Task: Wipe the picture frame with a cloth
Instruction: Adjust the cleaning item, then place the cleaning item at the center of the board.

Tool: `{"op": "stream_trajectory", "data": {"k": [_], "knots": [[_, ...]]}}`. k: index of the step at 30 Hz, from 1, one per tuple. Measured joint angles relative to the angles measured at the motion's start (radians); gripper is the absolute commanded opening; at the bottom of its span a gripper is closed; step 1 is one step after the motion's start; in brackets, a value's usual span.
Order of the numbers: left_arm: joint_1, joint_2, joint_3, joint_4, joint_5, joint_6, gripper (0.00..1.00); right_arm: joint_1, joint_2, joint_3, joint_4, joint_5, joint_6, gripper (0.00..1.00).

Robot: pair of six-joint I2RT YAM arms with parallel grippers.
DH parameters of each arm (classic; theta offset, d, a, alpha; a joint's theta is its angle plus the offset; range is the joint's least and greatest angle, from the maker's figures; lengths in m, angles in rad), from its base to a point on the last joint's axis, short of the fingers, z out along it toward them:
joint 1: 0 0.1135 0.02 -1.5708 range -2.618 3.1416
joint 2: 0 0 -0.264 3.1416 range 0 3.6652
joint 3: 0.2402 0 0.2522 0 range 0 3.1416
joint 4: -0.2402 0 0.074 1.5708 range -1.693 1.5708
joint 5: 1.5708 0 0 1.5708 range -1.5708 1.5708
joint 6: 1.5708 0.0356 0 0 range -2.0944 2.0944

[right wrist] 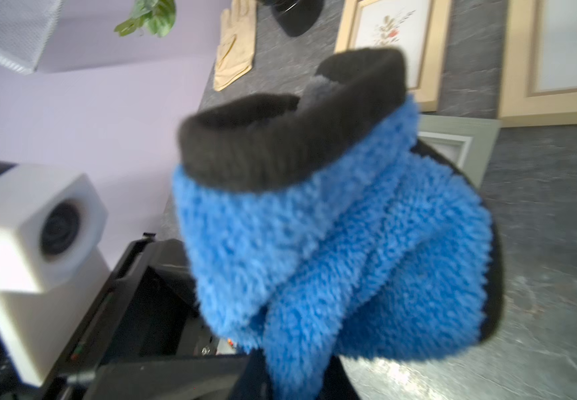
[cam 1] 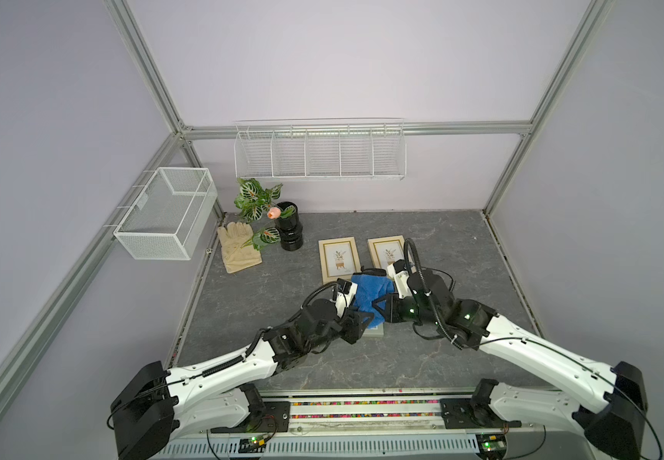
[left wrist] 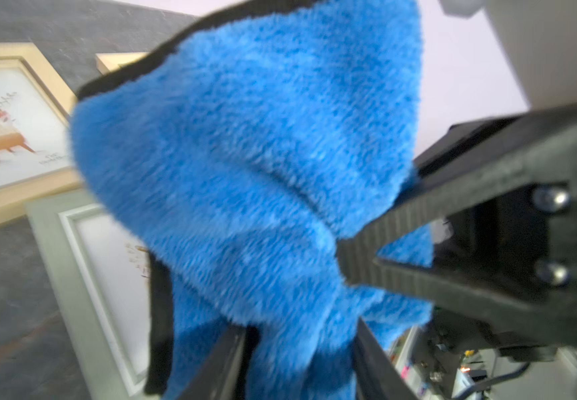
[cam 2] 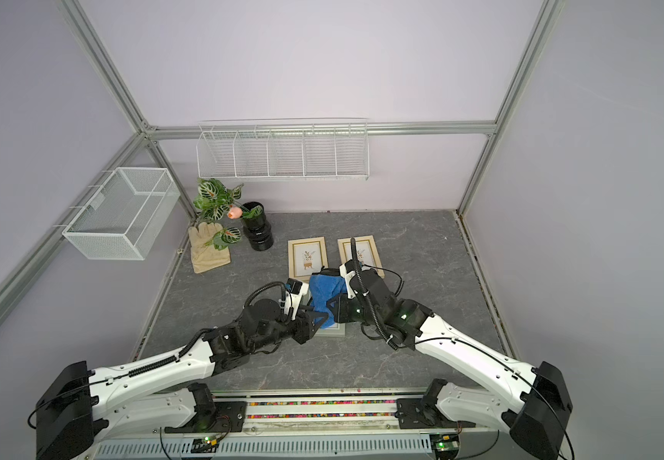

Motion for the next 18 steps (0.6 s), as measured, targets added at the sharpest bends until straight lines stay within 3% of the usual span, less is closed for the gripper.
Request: {"op": "stream_trajectory", "data": {"k": [3,4,5,10,18], "knots": [[0.008,-0.021,0.0,-0.029,-0.048,-0.009,0.75,-0.023,-0.01,0.013,-0.069,0.034,0.019,0.07],[0.018,-0.032,0.0,-0.043,-0.063,-0.016,0.82,-0.042,-0.013,0.018,-0.096,0.046,0.024,0.07],[0.035,-0.043,0.0,-0.058,-0.074,-0.025,0.99,-0.064,-0.018,0.018,-0.117,0.056,0.029,0.07],[0.147,-0.106,-0.029,-0.111,-0.128,-0.069,1.0,-0.179,-0.047,0.018,-0.223,0.103,0.044,0.07],[0.179,-0.157,-0.047,-0.184,-0.196,-0.093,1.0,-0.332,-0.029,0.018,-0.263,0.093,0.04,0.09]]}}
